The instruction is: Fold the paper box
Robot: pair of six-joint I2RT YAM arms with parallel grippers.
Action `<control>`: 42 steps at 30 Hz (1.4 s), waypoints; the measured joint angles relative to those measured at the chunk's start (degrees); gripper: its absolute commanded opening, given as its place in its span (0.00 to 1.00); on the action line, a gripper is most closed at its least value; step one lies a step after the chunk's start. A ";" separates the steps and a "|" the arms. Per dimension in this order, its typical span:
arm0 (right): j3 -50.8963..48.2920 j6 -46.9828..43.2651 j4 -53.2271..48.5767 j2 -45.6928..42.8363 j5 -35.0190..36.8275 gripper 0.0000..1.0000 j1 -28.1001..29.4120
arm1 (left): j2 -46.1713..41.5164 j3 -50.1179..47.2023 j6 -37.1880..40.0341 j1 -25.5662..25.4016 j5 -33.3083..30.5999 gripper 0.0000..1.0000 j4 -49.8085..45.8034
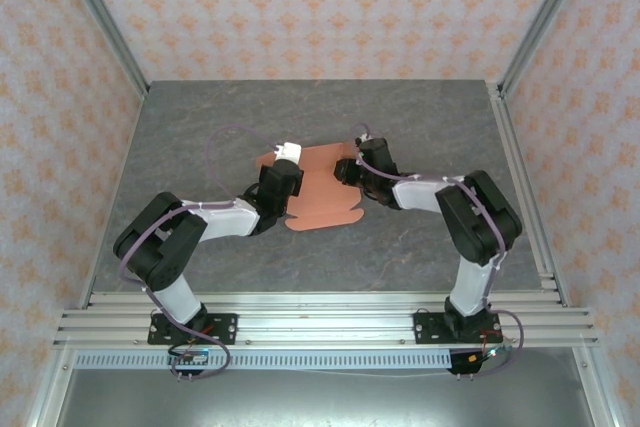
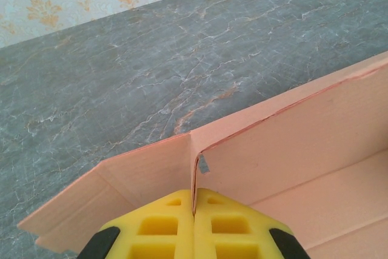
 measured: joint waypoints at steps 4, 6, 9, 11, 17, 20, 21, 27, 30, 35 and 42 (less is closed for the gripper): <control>0.00 -1.55 -4.44 -4.79 0.33 0.38 0.11 | 0.02 0.00 0.98 0.00 -0.22 0.00 0.02; -0.04 -2.32 -6.56 -6.78 0.35 0.40 0.07 | 0.02 0.00 1.40 0.00 -0.35 0.00 0.00; -0.46 -3.37 -10.43 -10.34 -0.04 0.40 -0.31 | 0.02 0.00 1.55 0.00 -0.37 0.00 0.02; -1.07 -3.82 -12.52 -13.05 -0.26 0.41 -0.98 | 0.02 0.00 1.75 0.00 -0.37 0.00 0.02; -0.52 -4.28 -17.64 -20.81 -2.03 0.45 -8.26 | 0.02 0.00 2.49 0.00 -0.35 0.00 0.02; 3.28 -4.70 -19.89 -20.35 -2.97 0.44 -12.81 | 0.02 0.00 2.62 0.00 -0.35 0.00 0.02; 4.81 -4.79 -20.44 -19.65 -3.48 0.43 -14.14 | 0.02 0.00 2.64 0.00 -0.35 0.00 0.02; 16.52 -5.11 -21.20 -6.67 -11.43 0.40 -19.85 | 0.02 0.00 2.99 0.00 -0.35 0.00 0.00; 22.23 -5.20 -22.60 1.27 -15.19 0.36 -21.27 | 0.02 0.00 3.02 0.00 -0.35 0.00 0.00; 35.41 -6.08 -27.10 14.40 -20.65 0.28 -22.08 | 0.02 0.00 2.99 0.00 -0.31 0.00 0.00; 41.16 -6.10 -30.69 21.81 -27.54 0.29 -21.22 | 0.02 0.00 2.95 0.00 -0.28 0.00 0.00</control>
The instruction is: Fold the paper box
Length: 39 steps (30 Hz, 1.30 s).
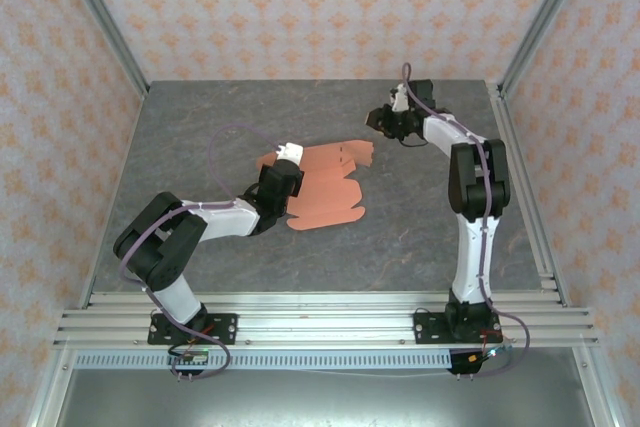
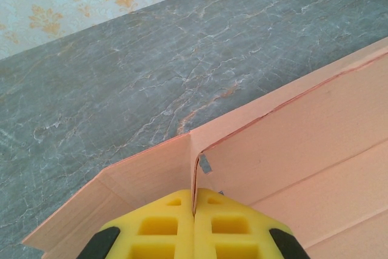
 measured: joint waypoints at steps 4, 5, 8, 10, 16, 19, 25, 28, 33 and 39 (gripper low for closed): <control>-1.42 0.39 0.07 0.24 -1.77 0.29 1.68 | 0.00 0.00 0.04 0.00 0.00 0.00 0.00; -2.34 0.63 0.63 0.20 -2.05 0.29 2.10 | 0.00 0.00 0.07 0.00 -0.04 0.00 -0.02; -5.88 1.86 2.08 -0.28 -2.75 0.29 2.82 | 0.00 0.00 0.24 0.00 -0.66 0.00 -0.04; -8.41 2.64 3.48 -1.20 -2.82 0.29 2.78 | 0.00 0.00 0.63 0.02 -1.20 0.00 -0.04; -14.45 5.25 7.65 -4.94 -2.36 0.29 2.82 | 0.22 -0.02 2.99 -1.14 -2.93 0.00 -0.20; -16.81 6.19 9.66 -6.75 -1.73 0.30 3.10 | 0.76 -0.02 3.63 -1.77 -4.24 0.00 0.22; -21.79 8.00 13.46 -10.10 -0.33 0.34 3.89 | 0.87 -0.66 4.20 -2.27 -5.49 0.00 1.09; -22.99 8.09 13.92 -11.08 1.22 0.40 4.13 | 0.87 -1.33 4.20 -2.49 -5.55 0.00 2.01; -19.78 4.33 7.78 -12.44 7.50 0.42 4.26 | 0.87 -1.64 4.57 -2.60 -5.64 0.00 2.82; -12.04 0.31 0.92 -16.11 13.42 0.62 4.79 | 0.87 -1.97 5.05 -2.60 -5.44 0.00 3.58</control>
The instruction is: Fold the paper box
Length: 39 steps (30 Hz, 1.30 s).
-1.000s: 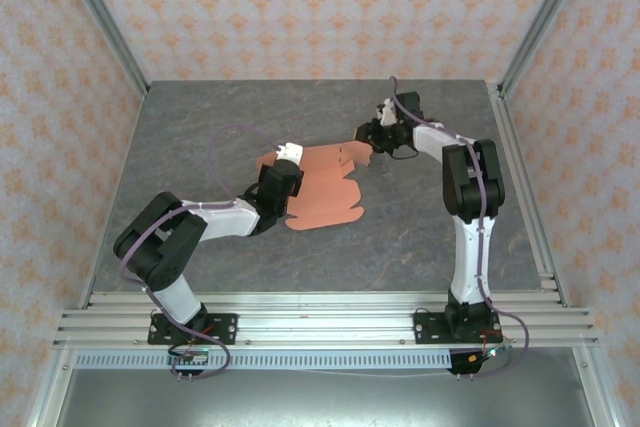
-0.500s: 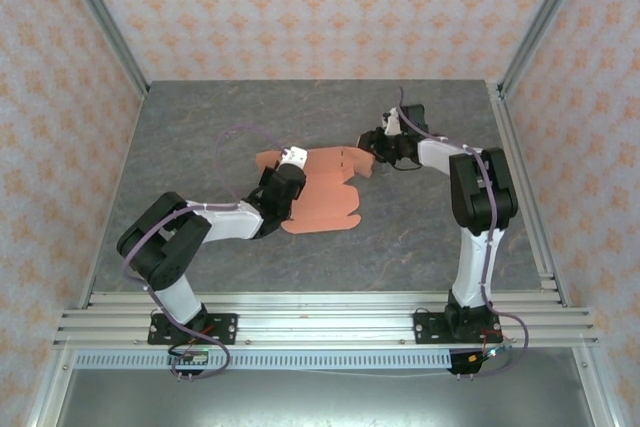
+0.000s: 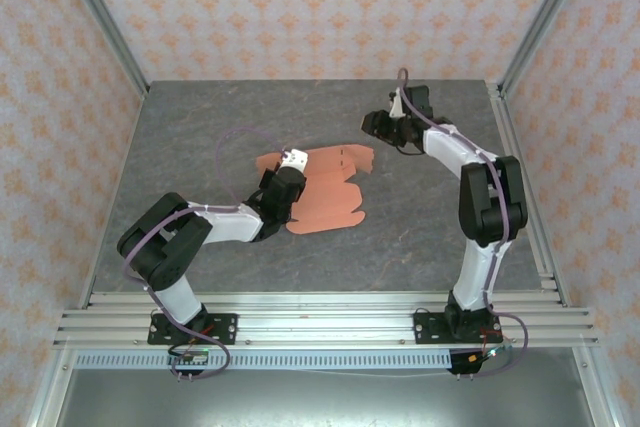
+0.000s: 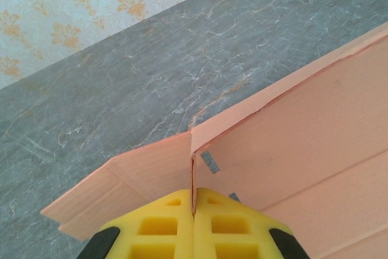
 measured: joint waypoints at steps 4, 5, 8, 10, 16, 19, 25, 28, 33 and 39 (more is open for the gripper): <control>3.13 -2.34 -1.92 -0.96 0.44 0.70 1.22 | 0.09 -0.09 0.02 0.00 0.00 0.00 0.17; 3.98 -2.89 -2.84 -0.74 0.52 0.72 1.51 | 0.09 -0.22 0.02 0.00 0.00 0.00 0.35; 8.59 -4.50 -6.91 1.79 0.83 0.75 1.77 | 0.09 -0.48 0.09 0.00 0.00 0.00 0.83; 12.11 -4.76 -8.76 4.48 -0.02 0.77 1.40 | 0.09 -0.48 0.44 0.00 0.00 0.00 0.98; 18.51 -4.79 -12.98 12.31 -5.53 0.93 0.09 | 0.11 -0.72 1.03 -0.02 0.00 0.00 1.46; 18.56 -6.23 -16.59 12.98 -6.08 0.99 0.33 | 0.55 -0.72 1.07 -0.17 -0.07 0.00 1.95; 18.58 -8.37 -19.76 12.98 -6.08 0.99 1.64 | 0.96 -0.70 1.31 -0.94 -0.48 0.00 2.49; 18.58 -8.39 -19.96 12.98 -6.05 0.99 2.25 | 1.14 -0.68 1.44 -1.03 -0.70 0.00 2.56; 18.47 -9.57 -20.92 12.98 -5.40 0.99 3.21 | 1.20 -0.46 1.44 -1.03 -1.20 0.00 2.49; 12.72 -10.47 -18.53 11.04 -5.11 0.99 3.65 | 1.53 0.15 1.42 -1.03 -1.53 0.00 1.57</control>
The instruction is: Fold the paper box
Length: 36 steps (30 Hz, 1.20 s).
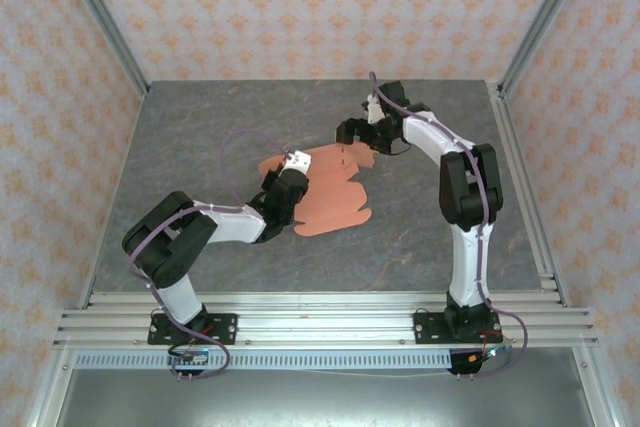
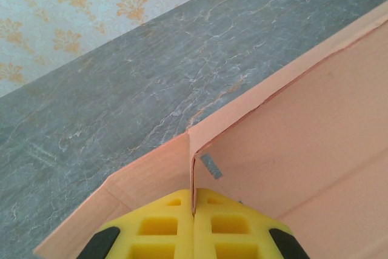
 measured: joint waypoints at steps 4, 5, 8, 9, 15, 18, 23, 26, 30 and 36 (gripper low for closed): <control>-1.64 -0.87 0.33 -1.55 0.28 0.99 0.00 | 0.31 0.00 -0.07 0.00 0.00 0.00 -1.90; -1.88 -1.03 0.66 -1.84 0.48 0.99 0.00 | 0.31 0.00 -0.17 0.00 0.00 0.00 -2.23; -2.80 -1.14 1.97 -2.49 1.03 0.99 0.00 | 0.31 0.00 -0.46 -0.02 0.02 0.02 -3.10; -3.23 -1.25 2.47 -2.67 1.14 0.99 0.00 | 0.31 0.00 -0.48 -0.09 0.02 0.00 -3.43; -4.59 -1.27 3.74 -2.75 1.90 0.99 0.02 | 0.31 0.00 -0.39 -0.11 0.04 0.00 -4.02; -4.44 -1.27 3.63 -3.04 2.97 0.99 0.00 | 0.31 0.00 1.01 -0.11 0.04 0.00 -3.85; -3.23 -0.39 3.37 -5.11 5.40 0.97 -0.92 | 0.31 0.68 4.90 -0.11 0.61 0.00 -2.56; -3.15 1.66 2.36 -8.76 9.22 0.87 -1.53 | 0.31 2.21 6.38 -0.11 1.22 0.00 -1.29; -8.61 7.28 4.28 -17.75 14.80 0.84 -1.14 | 0.31 2.80 7.41 -0.17 1.53 0.00 1.16; -26.12 20.20 15.10 -31.82 18.91 0.83 3.10 | 1.05 2.80 8.24 -0.79 1.29 0.00 4.37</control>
